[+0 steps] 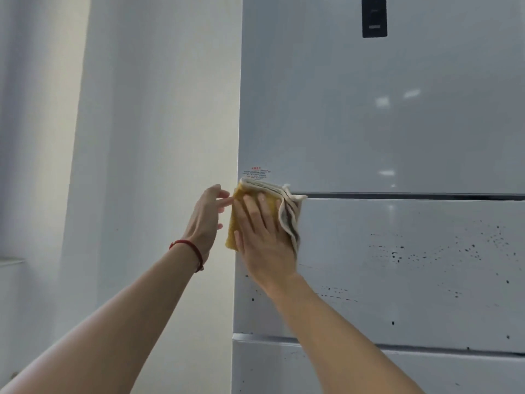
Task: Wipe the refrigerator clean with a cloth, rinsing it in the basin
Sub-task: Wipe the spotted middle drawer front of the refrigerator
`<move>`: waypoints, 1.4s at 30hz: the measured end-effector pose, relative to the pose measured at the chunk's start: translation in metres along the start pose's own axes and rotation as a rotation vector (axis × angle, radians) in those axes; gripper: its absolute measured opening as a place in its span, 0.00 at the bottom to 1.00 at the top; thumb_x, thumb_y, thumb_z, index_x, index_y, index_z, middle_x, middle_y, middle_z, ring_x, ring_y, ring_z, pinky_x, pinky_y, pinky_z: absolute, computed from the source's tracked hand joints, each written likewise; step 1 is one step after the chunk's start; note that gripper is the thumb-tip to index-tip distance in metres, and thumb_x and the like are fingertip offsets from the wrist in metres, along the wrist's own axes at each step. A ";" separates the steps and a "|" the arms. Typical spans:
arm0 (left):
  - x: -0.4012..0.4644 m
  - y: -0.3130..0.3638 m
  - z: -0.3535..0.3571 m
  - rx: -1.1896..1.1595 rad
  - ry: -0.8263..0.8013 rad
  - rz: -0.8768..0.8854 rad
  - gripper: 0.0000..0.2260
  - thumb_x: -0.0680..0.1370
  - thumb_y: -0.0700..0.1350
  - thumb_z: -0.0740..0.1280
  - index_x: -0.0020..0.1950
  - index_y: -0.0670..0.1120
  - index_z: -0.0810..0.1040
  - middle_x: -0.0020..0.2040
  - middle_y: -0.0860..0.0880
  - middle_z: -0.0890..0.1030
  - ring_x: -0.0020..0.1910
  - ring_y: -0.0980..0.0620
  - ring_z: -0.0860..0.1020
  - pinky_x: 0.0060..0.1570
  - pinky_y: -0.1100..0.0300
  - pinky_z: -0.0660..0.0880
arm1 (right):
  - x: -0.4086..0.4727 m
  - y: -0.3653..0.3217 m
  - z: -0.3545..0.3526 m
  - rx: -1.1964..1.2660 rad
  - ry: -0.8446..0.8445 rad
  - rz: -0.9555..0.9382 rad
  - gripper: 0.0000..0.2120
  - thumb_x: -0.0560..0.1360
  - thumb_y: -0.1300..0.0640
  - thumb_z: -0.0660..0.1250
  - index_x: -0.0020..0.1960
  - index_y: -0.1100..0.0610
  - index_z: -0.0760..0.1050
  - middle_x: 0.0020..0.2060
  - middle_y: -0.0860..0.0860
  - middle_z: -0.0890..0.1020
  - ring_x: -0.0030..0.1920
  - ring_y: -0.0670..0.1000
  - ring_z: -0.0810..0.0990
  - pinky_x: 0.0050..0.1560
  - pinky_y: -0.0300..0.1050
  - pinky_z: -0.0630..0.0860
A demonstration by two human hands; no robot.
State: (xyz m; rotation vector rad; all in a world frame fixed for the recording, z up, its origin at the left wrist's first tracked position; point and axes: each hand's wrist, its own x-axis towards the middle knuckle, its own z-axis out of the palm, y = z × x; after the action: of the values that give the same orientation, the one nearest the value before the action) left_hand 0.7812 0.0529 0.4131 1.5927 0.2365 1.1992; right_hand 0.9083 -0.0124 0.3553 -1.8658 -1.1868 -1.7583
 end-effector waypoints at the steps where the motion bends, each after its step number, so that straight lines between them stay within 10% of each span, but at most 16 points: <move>1: -0.003 -0.003 0.002 0.006 0.026 0.037 0.16 0.83 0.54 0.55 0.58 0.47 0.78 0.58 0.51 0.83 0.63 0.48 0.76 0.62 0.46 0.73 | -0.002 0.013 -0.004 -0.007 -0.021 -0.075 0.29 0.85 0.48 0.57 0.84 0.54 0.57 0.82 0.52 0.61 0.83 0.55 0.56 0.80 0.58 0.48; 5: -0.016 -0.014 0.000 0.083 0.208 0.151 0.11 0.78 0.45 0.61 0.52 0.51 0.82 0.51 0.53 0.84 0.54 0.50 0.81 0.58 0.46 0.80 | -0.031 0.099 -0.027 -0.002 -0.047 -0.112 0.30 0.83 0.42 0.56 0.83 0.50 0.60 0.80 0.48 0.64 0.82 0.54 0.59 0.82 0.59 0.48; 12: -0.038 -0.023 -0.017 0.153 0.294 0.174 0.07 0.74 0.38 0.75 0.45 0.51 0.87 0.37 0.50 0.86 0.36 0.52 0.84 0.51 0.49 0.84 | -0.042 0.067 -0.020 0.029 0.034 0.497 0.32 0.84 0.46 0.48 0.85 0.56 0.49 0.84 0.57 0.53 0.84 0.61 0.50 0.81 0.67 0.40; 17: -0.061 -0.018 0.002 0.255 0.287 0.352 0.07 0.78 0.41 0.72 0.50 0.51 0.88 0.39 0.55 0.87 0.40 0.57 0.85 0.50 0.56 0.82 | -0.011 -0.009 -0.002 0.089 -0.120 0.087 0.31 0.86 0.47 0.55 0.85 0.53 0.50 0.85 0.52 0.48 0.84 0.55 0.43 0.82 0.65 0.43; 22: -0.077 -0.010 0.057 0.439 0.235 0.562 0.12 0.79 0.38 0.66 0.56 0.49 0.85 0.50 0.56 0.85 0.47 0.55 0.81 0.52 0.55 0.80 | -0.046 0.081 -0.028 0.080 -0.172 -0.109 0.32 0.84 0.41 0.57 0.85 0.46 0.51 0.85 0.44 0.50 0.84 0.49 0.42 0.82 0.58 0.47; 25: -0.084 -0.012 0.105 0.463 0.167 0.619 0.17 0.76 0.33 0.67 0.60 0.48 0.83 0.55 0.54 0.82 0.52 0.51 0.78 0.55 0.47 0.79 | -0.085 0.180 -0.049 0.009 -0.105 0.077 0.35 0.83 0.38 0.57 0.85 0.47 0.50 0.85 0.45 0.51 0.84 0.51 0.44 0.82 0.60 0.37; 30: -0.096 -0.012 0.147 0.545 0.034 0.718 0.19 0.73 0.32 0.68 0.62 0.48 0.82 0.58 0.52 0.82 0.56 0.54 0.73 0.55 0.67 0.66 | -0.131 0.306 -0.080 0.021 -0.109 0.477 0.37 0.81 0.34 0.49 0.85 0.48 0.48 0.84 0.49 0.52 0.84 0.56 0.49 0.81 0.64 0.45; 38: -0.103 -0.002 0.135 0.556 0.014 0.687 0.18 0.73 0.33 0.69 0.60 0.49 0.81 0.53 0.57 0.79 0.55 0.52 0.74 0.54 0.57 0.71 | -0.092 0.309 -0.079 0.159 0.217 1.255 0.33 0.83 0.42 0.55 0.84 0.50 0.51 0.84 0.51 0.54 0.84 0.54 0.49 0.80 0.63 0.45; 42: -0.100 0.008 0.144 0.502 -0.028 0.599 0.16 0.74 0.36 0.68 0.59 0.50 0.81 0.55 0.56 0.81 0.56 0.52 0.76 0.55 0.55 0.73 | -0.079 0.245 -0.063 0.075 0.180 0.975 0.32 0.83 0.43 0.50 0.84 0.54 0.56 0.83 0.56 0.58 0.83 0.59 0.54 0.79 0.70 0.49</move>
State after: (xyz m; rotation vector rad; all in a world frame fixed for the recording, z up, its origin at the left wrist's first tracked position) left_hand 0.8431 -0.1070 0.3752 2.2124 0.0344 1.6588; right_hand 1.0542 -0.2332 0.3681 -1.7243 -0.1653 -1.2364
